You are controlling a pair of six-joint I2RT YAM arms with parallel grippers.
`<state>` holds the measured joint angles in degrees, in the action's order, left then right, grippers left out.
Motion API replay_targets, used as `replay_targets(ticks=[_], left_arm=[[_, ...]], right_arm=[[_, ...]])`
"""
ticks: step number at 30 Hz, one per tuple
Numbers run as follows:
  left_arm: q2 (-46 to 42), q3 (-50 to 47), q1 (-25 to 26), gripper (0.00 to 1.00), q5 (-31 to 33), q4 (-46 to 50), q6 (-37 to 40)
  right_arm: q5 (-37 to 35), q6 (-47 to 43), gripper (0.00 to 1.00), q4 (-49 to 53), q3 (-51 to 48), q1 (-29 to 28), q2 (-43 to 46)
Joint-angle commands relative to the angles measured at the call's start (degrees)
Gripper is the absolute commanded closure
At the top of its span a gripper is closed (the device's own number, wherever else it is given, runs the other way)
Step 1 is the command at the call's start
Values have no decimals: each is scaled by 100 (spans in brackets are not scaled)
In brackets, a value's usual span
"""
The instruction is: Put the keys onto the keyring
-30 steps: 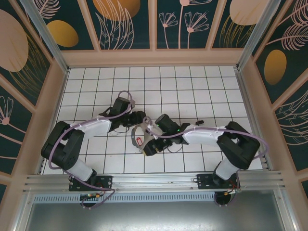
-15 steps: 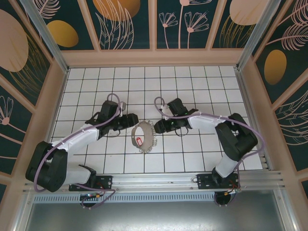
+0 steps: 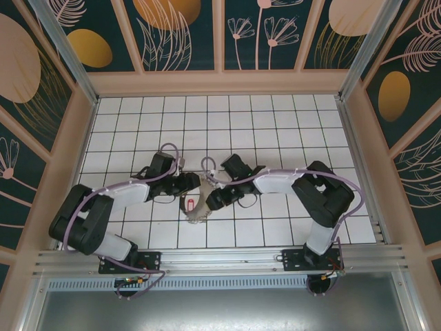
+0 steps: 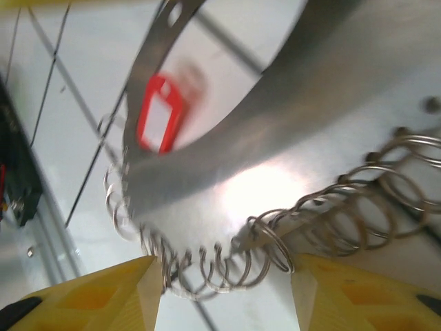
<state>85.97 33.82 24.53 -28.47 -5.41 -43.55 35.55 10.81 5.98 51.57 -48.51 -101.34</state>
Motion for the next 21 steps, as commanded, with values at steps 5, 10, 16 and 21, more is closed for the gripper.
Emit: replay_targets(ticks=[5,10,16,21], left_arm=[[876,834,17,50,-241,-38,454],[420,934,-10,48,-246,132,519],[-544,804,-273,47,53,794,736],[-1369,474,-632,47,189,1301,848]], right_arm=[[-371,-34,47,-40,-501,-298,904],[-1103,-58,48,136,-571,-69,1180],[-1080,-208,65,44,-228,-272,634],[-1104,-301,69,70,52,-421,304]])
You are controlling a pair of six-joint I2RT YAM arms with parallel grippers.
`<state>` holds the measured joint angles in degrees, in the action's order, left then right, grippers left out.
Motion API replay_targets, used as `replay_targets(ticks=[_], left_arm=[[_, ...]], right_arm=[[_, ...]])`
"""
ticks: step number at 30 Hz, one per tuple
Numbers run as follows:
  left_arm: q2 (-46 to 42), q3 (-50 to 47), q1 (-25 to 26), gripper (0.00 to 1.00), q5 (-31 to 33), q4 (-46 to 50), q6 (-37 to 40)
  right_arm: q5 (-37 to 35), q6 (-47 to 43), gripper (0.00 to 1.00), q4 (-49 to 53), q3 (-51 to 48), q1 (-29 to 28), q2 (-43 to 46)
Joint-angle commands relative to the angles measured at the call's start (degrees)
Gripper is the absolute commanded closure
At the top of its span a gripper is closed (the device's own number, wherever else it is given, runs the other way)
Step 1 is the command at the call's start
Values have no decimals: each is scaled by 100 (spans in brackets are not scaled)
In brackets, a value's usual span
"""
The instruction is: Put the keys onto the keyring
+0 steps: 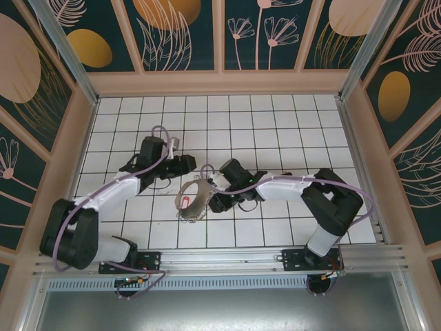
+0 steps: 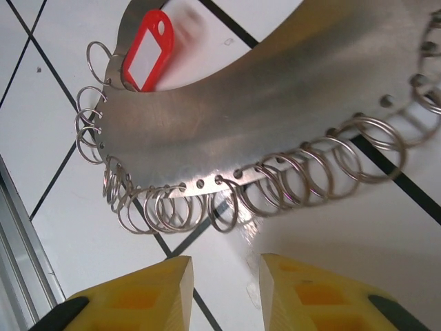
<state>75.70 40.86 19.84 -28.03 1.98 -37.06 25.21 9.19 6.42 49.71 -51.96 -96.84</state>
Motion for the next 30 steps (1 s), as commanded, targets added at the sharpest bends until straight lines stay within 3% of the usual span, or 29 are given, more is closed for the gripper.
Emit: replay_targets(ticks=[1,12,26,30], left_arm=[[-458,-299,-194,47,179,619,207],[-905,-645,-243,45,307,870,313],[-1066,-723,-240,44,449,1016,416],[-1003,-808,-242,44,510,968,322]], right_arm=[[-52,-116,69,24,254,-73,-194],[133,201,63,-254,296,-85,-694],[851,316,77,-688,263,-95,-638],[498,239,78,-618,83,-79,-344]])
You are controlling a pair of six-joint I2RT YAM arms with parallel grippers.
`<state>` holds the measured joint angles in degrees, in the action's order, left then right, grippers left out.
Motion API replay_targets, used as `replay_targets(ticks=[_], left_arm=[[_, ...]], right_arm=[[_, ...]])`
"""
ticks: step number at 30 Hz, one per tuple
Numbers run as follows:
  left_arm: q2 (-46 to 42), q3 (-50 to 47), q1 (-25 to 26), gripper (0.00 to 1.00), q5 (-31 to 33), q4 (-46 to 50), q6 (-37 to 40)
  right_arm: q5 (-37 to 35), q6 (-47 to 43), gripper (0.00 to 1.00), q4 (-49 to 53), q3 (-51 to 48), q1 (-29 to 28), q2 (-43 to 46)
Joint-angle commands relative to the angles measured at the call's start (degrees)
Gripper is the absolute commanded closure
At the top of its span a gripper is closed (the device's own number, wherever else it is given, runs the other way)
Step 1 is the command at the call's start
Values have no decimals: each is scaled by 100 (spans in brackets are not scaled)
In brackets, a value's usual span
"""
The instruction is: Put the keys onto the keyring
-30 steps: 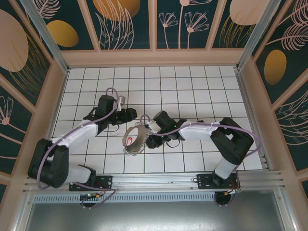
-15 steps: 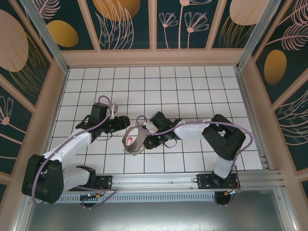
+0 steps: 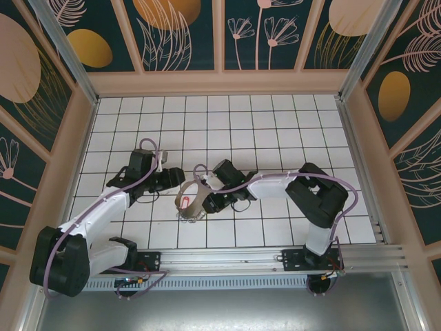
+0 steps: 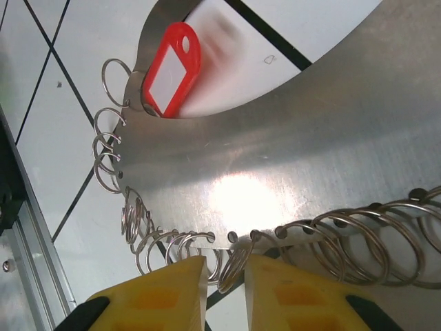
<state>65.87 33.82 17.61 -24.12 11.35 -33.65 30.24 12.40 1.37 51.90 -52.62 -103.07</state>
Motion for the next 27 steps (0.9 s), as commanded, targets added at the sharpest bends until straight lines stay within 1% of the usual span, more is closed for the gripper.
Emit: replay_targets(ticks=[1,2,6,8,10,13,15,18,21,24,25,27], left_arm=[[17,-105,-19,45,166,83,-16],[51,-100,-20,45,187,127,13],[115,-108,-20,45,309,300,-5],[118,-136,-22,45,361,340,-60],[111,-189,-19,46,462,354,-146],[123,-253,-19,46,526,342,-181],[135,-296,-20,46,532,323,-195],[112,-349,-16,46,557,329,-221],[60,-385,-18,46,581,332,-229],[2,-394,-20,46,619,376,-192],[-24,-390,-16,46,628,385,-163],[-96,-408,-19,46,641,378,-117]], right_arm=[[-148,-129,76,-64,-166,-12,363],[-320,-184,72,-15,-220,-18,466],[-983,-467,69,93,-496,-130,1000],[-1443,-721,66,232,-540,-362,1229],[-1831,-931,63,378,-483,-657,1266],[-2172,-1090,57,479,-259,-1061,1037],[-2417,-1150,54,543,-49,-1296,775],[-2635,-1167,53,736,294,-1464,327],[-2856,-1162,48,812,508,-1625,23],[-3265,-1000,49,910,627,-1660,-167],[-3417,-954,50,909,628,-1649,-202],[-3616,-825,57,888,582,-1595,-160]])
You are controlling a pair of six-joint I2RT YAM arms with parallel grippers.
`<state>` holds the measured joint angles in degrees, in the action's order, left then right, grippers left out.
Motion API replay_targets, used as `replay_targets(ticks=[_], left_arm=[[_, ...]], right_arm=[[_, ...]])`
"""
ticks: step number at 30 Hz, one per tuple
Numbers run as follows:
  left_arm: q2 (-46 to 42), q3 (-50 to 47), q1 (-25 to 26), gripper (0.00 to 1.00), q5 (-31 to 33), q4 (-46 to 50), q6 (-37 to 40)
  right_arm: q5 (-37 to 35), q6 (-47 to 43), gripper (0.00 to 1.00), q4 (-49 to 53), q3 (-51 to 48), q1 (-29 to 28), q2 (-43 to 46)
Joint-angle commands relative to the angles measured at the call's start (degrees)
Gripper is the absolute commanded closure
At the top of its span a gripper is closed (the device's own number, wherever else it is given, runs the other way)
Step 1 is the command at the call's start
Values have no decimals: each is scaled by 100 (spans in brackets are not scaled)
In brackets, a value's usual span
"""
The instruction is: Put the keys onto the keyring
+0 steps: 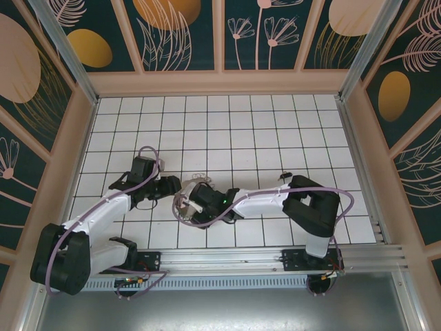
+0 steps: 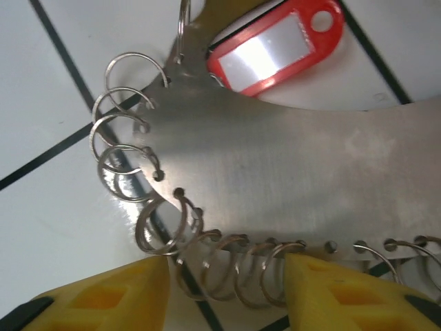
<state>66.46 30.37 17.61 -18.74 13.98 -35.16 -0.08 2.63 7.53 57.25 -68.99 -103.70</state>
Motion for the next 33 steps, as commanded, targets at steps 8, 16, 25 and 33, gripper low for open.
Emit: replay_targets(ticks=[8,16,25,33], left_arm=[[-706,-134,-20,32,157,-475,40],[-1682,-743,-17,23,-842,-2285,891],[-2319,-1234,201,34,-2965,-4207,3042],[-697,-37,1044,68,-3518,-2206,5950]], right_arm=[[392,10,82,-494,-680,378,603],[912,-165,97,-1031,-1149,696,1448],[2301,-1434,100,-2041,-2326,1521,3181],[2459,-1804,100,-1936,-2448,1996,3678]])
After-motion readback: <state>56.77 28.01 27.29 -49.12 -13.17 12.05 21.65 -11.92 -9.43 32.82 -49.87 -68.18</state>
